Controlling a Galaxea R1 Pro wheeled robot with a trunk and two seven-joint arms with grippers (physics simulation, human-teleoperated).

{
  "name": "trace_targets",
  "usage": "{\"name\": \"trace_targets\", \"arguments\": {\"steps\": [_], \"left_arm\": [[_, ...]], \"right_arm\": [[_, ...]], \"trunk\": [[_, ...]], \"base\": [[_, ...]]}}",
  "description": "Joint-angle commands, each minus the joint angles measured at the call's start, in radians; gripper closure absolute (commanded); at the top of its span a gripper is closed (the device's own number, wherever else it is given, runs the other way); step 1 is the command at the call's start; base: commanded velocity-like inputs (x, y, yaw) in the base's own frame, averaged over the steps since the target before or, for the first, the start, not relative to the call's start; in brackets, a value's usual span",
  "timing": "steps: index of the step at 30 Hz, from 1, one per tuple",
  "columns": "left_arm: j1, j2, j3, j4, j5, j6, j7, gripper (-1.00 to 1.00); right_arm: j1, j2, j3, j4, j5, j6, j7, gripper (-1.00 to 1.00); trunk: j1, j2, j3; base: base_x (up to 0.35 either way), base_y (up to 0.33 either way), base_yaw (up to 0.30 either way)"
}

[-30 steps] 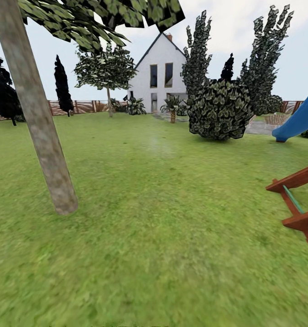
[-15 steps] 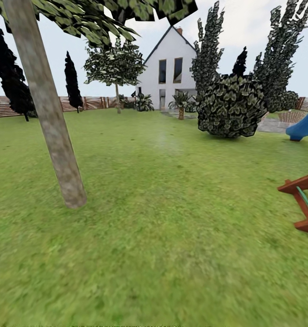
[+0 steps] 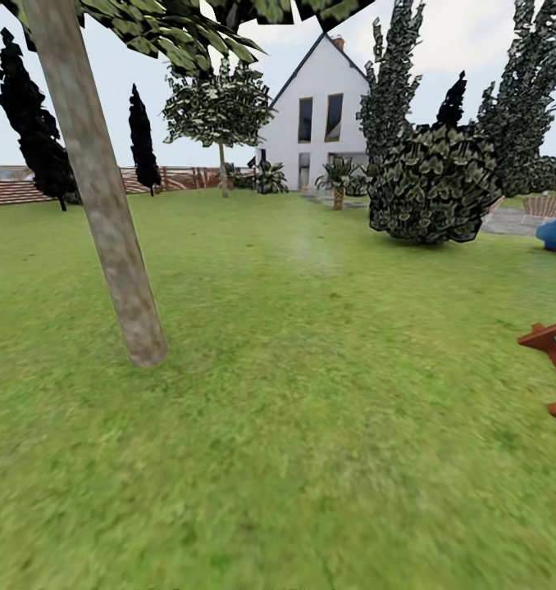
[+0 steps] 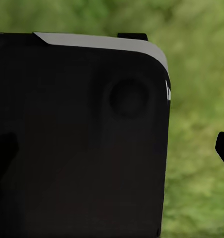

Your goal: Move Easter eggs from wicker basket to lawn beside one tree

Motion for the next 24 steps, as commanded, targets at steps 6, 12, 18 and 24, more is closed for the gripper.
{"name": "trace_targets", "arguments": {"steps": [6, 12, 18, 24], "left_arm": [[0.000, 0.000, 0.001, 0.000, 0.001, -0.001, -0.002, -1.00], [0.000, 0.000, 0.001, 0.000, 0.001, -0.001, -0.002, -1.00], [0.000, 0.000, 0.001, 0.000, 0.001, -0.001, -0.002, -1.00], [0.000, 0.000, 0.001, 0.000, 0.001, -0.001, -0.002, -1.00]], "right_arm": [[0.000, 0.000, 0.001, 0.001, 0.000, -0.003, 0.000, -1.00], [0.000, -0.001, 0.001, 0.001, 0.000, -0.003, 0.000, -1.00], [0.000, -0.001, 0.001, 0.001, 0.000, -0.003, 0.000, -1.00], [0.000, -0.002, 0.001, 0.001, 0.001, -0.003, 0.000, -1.00]], "trunk": [[0.000, 0.000, -0.011], [0.000, 0.000, -0.020], [0.000, 0.000, -0.030], [0.000, 0.000, -0.039]], "base": [[0.000, 0.000, 0.095], [0.000, 0.000, 0.093], [0.000, 0.000, 0.093], [0.000, 0.000, 0.091]]}}
